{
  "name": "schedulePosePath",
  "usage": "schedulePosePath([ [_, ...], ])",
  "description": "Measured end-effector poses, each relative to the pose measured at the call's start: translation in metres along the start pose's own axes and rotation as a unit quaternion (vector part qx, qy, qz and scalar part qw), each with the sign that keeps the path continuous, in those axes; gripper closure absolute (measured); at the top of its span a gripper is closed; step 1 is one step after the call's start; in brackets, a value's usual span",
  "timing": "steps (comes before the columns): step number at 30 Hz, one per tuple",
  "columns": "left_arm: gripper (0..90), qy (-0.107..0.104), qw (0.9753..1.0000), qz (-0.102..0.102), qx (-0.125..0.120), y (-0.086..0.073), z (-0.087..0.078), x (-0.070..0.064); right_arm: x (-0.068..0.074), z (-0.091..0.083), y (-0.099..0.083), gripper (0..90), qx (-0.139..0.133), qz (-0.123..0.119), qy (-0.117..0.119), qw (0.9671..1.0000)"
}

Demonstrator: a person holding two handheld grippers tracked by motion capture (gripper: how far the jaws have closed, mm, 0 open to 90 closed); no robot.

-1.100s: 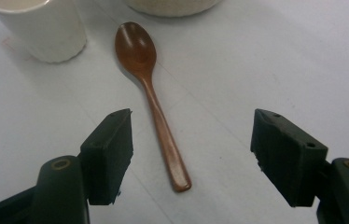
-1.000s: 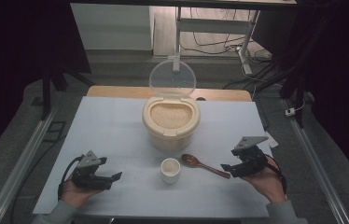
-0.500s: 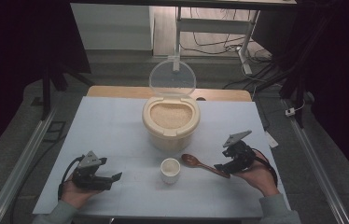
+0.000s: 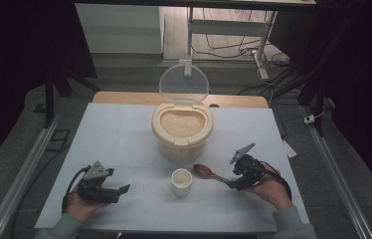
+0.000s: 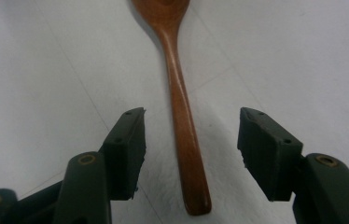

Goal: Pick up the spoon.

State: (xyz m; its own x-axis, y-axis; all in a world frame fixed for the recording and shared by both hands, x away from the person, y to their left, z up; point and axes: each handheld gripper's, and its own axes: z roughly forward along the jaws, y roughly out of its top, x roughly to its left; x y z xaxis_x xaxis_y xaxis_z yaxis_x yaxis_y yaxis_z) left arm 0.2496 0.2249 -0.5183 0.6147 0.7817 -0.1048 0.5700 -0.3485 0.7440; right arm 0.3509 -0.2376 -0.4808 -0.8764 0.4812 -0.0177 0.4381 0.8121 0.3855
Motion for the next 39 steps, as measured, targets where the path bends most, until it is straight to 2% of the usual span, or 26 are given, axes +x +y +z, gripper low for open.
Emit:
schedulePosePath([
  [4,14.6,0.000,1.0000,0.001,0.001,0.000,0.000,0.000,0.001,0.007,0.002,46.4,0.014,-0.006,0.002,0.9999],
  [7,14.6,0.000,1.0000,0.002,0.001,0.000,0.000,0.000,-0.001,0.011,0.005,53.4,0.025,-0.013,0.010,0.9996],
  [15,14.6,0.000,1.0000,0.004,0.002,0.000,0.000,0.000,0.002,0.018,0.009,65.3,0.045,-0.039,-0.001,0.9982],
  [22,14.5,0.000,1.0000,0.004,0.003,0.000,0.001,-0.001,0.003,0.020,0.011,78.2,0.046,-0.062,0.005,0.9970],
  [31,14.5,0.000,1.0000,0.006,0.006,-0.001,0.001,0.000,0.006,0.019,0.010,78.9,0.044,-0.074,-0.003,0.9963],
  [34,14.5,0.000,1.0000,0.005,0.006,-0.002,0.001,0.000,0.005,0.018,0.008,78.9,0.037,-0.073,-0.002,0.9967],
  [39,14.5,0.000,1.0000,0.006,0.006,-0.002,0.000,0.001,0.002,0.013,0.005,78.9,0.023,-0.057,-0.001,0.9981],
])
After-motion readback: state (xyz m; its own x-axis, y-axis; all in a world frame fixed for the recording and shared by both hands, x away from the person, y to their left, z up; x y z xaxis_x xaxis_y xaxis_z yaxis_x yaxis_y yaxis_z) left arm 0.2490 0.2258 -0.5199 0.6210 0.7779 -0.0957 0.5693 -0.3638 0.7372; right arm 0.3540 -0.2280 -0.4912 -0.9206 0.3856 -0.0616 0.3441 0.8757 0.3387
